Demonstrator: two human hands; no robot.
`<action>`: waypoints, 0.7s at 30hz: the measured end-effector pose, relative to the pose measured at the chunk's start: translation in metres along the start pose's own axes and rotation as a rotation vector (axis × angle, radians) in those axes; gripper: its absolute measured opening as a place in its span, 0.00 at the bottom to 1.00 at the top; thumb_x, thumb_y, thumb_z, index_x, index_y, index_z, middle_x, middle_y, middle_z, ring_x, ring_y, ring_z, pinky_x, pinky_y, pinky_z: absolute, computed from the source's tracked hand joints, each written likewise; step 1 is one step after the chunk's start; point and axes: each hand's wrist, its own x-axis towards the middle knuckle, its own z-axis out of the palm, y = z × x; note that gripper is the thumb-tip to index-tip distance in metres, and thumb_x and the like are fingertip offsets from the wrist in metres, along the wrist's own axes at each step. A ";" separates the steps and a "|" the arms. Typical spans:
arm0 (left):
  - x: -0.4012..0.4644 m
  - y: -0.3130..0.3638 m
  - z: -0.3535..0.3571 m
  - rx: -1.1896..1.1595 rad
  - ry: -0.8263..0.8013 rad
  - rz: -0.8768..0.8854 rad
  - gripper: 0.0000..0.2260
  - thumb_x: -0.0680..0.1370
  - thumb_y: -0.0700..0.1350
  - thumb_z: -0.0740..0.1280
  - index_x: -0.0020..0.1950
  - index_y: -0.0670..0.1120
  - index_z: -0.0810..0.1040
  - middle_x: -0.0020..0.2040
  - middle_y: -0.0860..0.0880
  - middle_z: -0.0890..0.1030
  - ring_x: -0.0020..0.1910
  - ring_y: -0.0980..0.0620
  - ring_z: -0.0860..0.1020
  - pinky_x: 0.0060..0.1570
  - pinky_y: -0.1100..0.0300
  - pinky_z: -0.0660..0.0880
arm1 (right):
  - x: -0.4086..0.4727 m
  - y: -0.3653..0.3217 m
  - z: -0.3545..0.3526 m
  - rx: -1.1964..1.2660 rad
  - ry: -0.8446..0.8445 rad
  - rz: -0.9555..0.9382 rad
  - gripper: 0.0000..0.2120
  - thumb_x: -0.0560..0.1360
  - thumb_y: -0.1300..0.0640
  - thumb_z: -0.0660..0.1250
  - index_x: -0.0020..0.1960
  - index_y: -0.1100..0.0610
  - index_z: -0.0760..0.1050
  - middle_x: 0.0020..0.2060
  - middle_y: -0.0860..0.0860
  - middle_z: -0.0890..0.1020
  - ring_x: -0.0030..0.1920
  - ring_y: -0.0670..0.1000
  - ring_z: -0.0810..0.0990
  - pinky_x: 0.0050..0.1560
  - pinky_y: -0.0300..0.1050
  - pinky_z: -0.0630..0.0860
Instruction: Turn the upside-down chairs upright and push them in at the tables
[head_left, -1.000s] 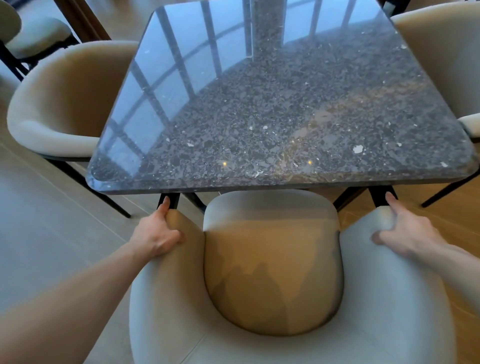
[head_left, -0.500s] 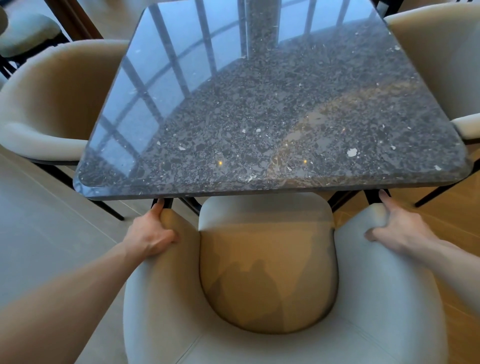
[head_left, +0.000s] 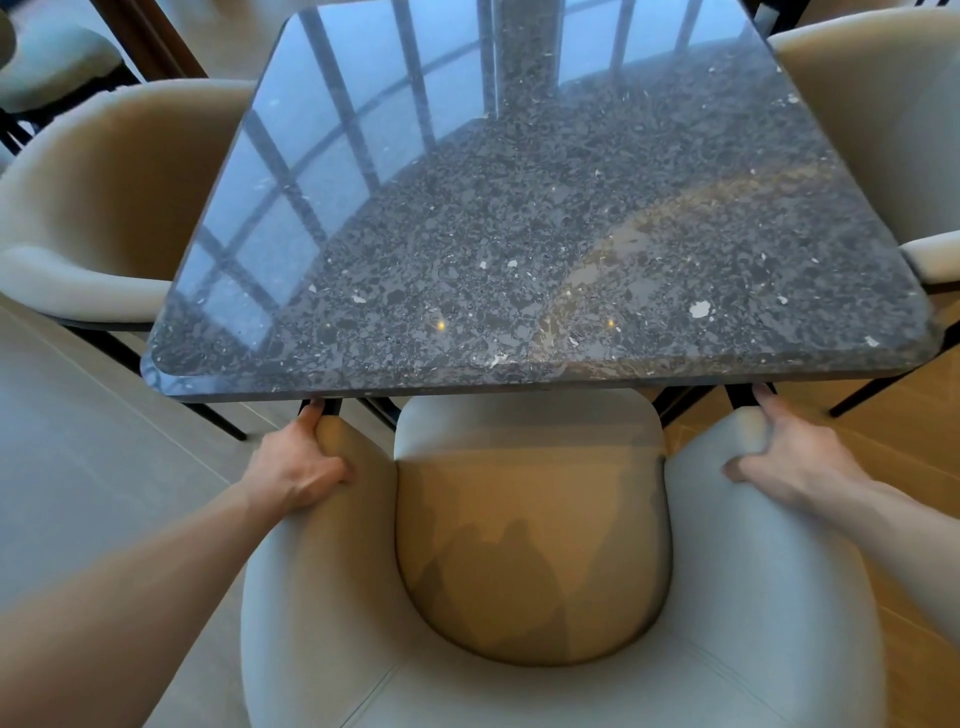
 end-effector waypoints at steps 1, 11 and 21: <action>0.000 0.000 0.000 0.000 0.003 0.001 0.50 0.63 0.55 0.77 0.82 0.63 0.57 0.51 0.44 0.80 0.47 0.41 0.80 0.48 0.54 0.81 | 0.001 0.000 0.001 -0.001 0.003 -0.004 0.58 0.64 0.46 0.79 0.84 0.38 0.47 0.62 0.64 0.80 0.56 0.67 0.81 0.56 0.55 0.81; 0.007 -0.003 0.002 0.015 0.009 0.006 0.50 0.64 0.55 0.77 0.82 0.62 0.57 0.52 0.44 0.80 0.48 0.42 0.79 0.46 0.55 0.80 | 0.007 0.003 0.003 -0.011 0.013 -0.007 0.58 0.65 0.45 0.78 0.84 0.38 0.45 0.62 0.64 0.81 0.56 0.67 0.81 0.53 0.52 0.80; 0.009 -0.003 0.003 0.045 0.006 0.011 0.50 0.65 0.55 0.78 0.82 0.61 0.58 0.49 0.46 0.78 0.46 0.42 0.78 0.42 0.57 0.77 | 0.012 0.005 0.006 -0.029 0.015 -0.016 0.57 0.64 0.45 0.79 0.83 0.39 0.48 0.62 0.64 0.80 0.56 0.67 0.81 0.53 0.53 0.80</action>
